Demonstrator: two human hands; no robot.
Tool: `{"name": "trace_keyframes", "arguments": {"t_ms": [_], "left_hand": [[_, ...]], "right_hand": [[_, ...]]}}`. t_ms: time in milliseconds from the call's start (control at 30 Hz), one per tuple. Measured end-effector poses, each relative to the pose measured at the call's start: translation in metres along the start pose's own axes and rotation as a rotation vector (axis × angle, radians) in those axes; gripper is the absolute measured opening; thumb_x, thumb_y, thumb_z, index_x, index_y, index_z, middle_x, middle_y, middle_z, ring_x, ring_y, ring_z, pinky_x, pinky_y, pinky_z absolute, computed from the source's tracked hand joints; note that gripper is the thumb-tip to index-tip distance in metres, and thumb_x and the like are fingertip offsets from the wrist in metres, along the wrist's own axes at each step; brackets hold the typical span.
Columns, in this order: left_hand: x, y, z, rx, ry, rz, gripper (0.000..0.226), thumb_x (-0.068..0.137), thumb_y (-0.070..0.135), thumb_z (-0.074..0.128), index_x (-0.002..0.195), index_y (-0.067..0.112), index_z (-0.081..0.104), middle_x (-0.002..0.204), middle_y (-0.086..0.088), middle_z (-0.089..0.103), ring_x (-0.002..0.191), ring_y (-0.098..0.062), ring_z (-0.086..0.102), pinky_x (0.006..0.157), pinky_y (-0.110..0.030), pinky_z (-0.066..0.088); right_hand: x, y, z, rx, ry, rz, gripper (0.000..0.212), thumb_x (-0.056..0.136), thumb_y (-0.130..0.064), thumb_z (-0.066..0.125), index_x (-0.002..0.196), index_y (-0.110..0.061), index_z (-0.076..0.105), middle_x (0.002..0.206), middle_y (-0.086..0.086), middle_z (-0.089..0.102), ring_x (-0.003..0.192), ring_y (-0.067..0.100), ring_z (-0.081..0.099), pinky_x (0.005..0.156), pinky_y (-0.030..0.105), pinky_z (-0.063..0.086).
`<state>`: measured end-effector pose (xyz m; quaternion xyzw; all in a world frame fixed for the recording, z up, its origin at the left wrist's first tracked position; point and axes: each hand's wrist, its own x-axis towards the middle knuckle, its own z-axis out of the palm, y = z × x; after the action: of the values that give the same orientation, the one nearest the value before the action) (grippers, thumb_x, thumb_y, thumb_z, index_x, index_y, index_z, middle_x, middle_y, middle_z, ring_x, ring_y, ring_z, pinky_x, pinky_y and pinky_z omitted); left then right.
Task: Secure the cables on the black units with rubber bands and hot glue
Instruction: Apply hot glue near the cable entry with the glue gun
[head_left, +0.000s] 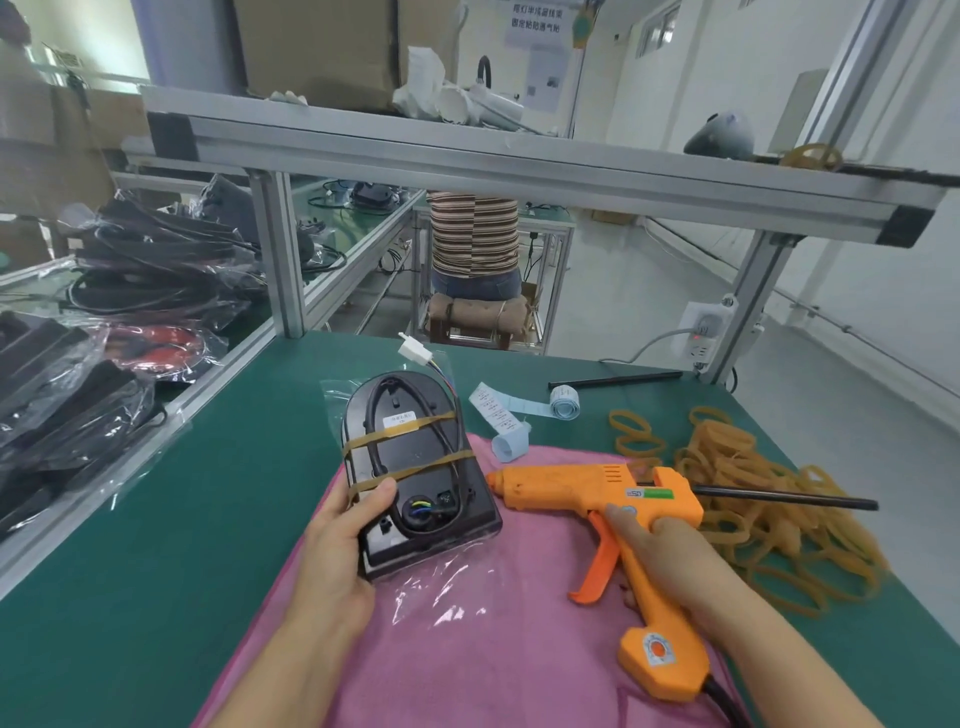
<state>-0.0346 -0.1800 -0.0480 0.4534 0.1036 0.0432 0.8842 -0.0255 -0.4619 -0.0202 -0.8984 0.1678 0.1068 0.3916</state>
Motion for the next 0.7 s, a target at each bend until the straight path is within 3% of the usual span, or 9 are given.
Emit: {"name": "trace_keyframes", "arguments": {"t_ms": [67, 100, 133, 200, 267, 433, 533, 600, 700], "left_hand": [[0.000, -0.001, 0.000, 0.009, 0.002, -0.013, 0.027, 0.065, 0.014, 0.070, 0.091, 0.014, 0.066, 0.080, -0.009, 0.073, 0.063, -0.024, 0.071, 0.051, -0.037, 0.058], [0.000, -0.002, 0.000, 0.011, 0.000, -0.021, 0.026, 0.065, 0.014, 0.070, 0.091, 0.014, 0.066, 0.079, -0.009, 0.073, 0.063, -0.024, 0.071, 0.051, -0.037, 0.058], [0.000, -0.002, 0.000, 0.011, -0.003, -0.027, 0.025, 0.065, 0.014, 0.070, 0.090, 0.013, 0.066, 0.079, -0.009, 0.073, 0.063, -0.024, 0.071, 0.051, -0.037, 0.058], [0.000, -0.002, 0.000, 0.013, -0.007, -0.036, 0.025, 0.066, 0.013, 0.070, 0.090, 0.012, 0.065, 0.079, -0.010, 0.073, 0.063, -0.024, 0.071, 0.051, -0.037, 0.058], [0.000, -0.002, -0.001, 0.020, -0.008, -0.038, 0.026, 0.066, 0.014, 0.070, 0.091, 0.012, 0.065, 0.078, -0.009, 0.074, 0.062, -0.024, 0.071, 0.050, -0.035, 0.057], [0.000, -0.003, 0.000, 0.062, -0.003, -0.042, 0.037, 0.065, 0.017, 0.072, 0.101, 0.013, 0.068, 0.085, -0.011, 0.074, 0.068, -0.027, 0.072, 0.051, -0.037, 0.056], [-0.002, -0.002, 0.002, 0.061, -0.004, -0.043, 0.044, 0.064, 0.015, 0.072, 0.108, 0.013, 0.067, 0.084, -0.008, 0.075, 0.067, -0.027, 0.072, 0.049, -0.037, 0.055], [-0.003, -0.002, 0.003, 0.030, -0.007, -0.018, 0.048, 0.063, 0.013, 0.071, 0.109, 0.026, 0.065, 0.086, 0.003, 0.076, 0.071, -0.023, 0.074, 0.050, -0.036, 0.056], [-0.009, 0.000, 0.008, -0.017, -0.022, 0.023, 0.058, 0.063, 0.012, 0.071, 0.113, 0.040, 0.060, 0.097, 0.015, 0.074, 0.082, -0.018, 0.074, 0.056, -0.035, 0.058]], "right_hand": [[0.000, -0.001, 0.002, -0.325, 0.139, -0.100, 0.045, 0.103, -0.047, 0.026, 0.142, -0.029, 0.042, 0.112, 0.013, 0.062, 0.101, 0.029, 0.062, 0.078, 0.032, 0.048], [0.000, 0.000, 0.005, -0.450, 0.184, -0.143, 0.045, 0.103, -0.047, 0.023, 0.146, -0.036, 0.032, 0.116, 0.009, 0.058, 0.105, 0.027, 0.059, 0.075, 0.031, 0.043], [-0.001, -0.001, 0.005, -0.557, 0.217, -0.143, 0.047, 0.101, -0.052, 0.024, 0.141, -0.033, 0.039, 0.113, 0.007, 0.058, 0.105, 0.026, 0.059, 0.071, 0.030, 0.041], [-0.005, -0.007, 0.006, -0.675, 0.282, -0.096, 0.056, 0.095, -0.064, 0.028, 0.101, -0.021, 0.062, 0.101, 0.002, 0.065, 0.099, 0.025, 0.062, 0.066, 0.029, 0.038], [-0.003, -0.009, 0.007, -0.698, 0.322, -0.113, 0.055, 0.093, -0.067, 0.031, 0.071, -0.021, 0.051, 0.091, 0.001, 0.066, 0.094, 0.024, 0.064, 0.064, 0.029, 0.037], [-0.010, -0.015, 0.006, -0.795, 0.351, -0.137, 0.051, 0.095, -0.063, 0.032, 0.069, -0.022, 0.048, 0.070, -0.006, 0.046, 0.087, 0.020, 0.064, 0.057, 0.028, 0.034], [-0.016, -0.030, 0.006, -0.873, 0.549, -0.225, 0.044, 0.093, -0.059, 0.038, 0.087, -0.022, 0.061, 0.089, -0.004, 0.061, 0.089, 0.020, 0.061, 0.063, 0.029, 0.038], [-0.020, -0.044, 0.010, -0.668, 0.545, -0.430, 0.056, 0.091, -0.062, 0.037, 0.123, -0.021, 0.057, 0.120, 0.001, 0.059, 0.106, 0.019, 0.055, 0.082, 0.032, 0.040], [-0.035, -0.072, 0.031, -0.035, 0.049, -0.628, 0.075, 0.089, -0.064, 0.040, 0.152, -0.031, 0.017, 0.144, -0.007, 0.043, 0.117, 0.002, 0.040, 0.090, 0.019, 0.028]]}}
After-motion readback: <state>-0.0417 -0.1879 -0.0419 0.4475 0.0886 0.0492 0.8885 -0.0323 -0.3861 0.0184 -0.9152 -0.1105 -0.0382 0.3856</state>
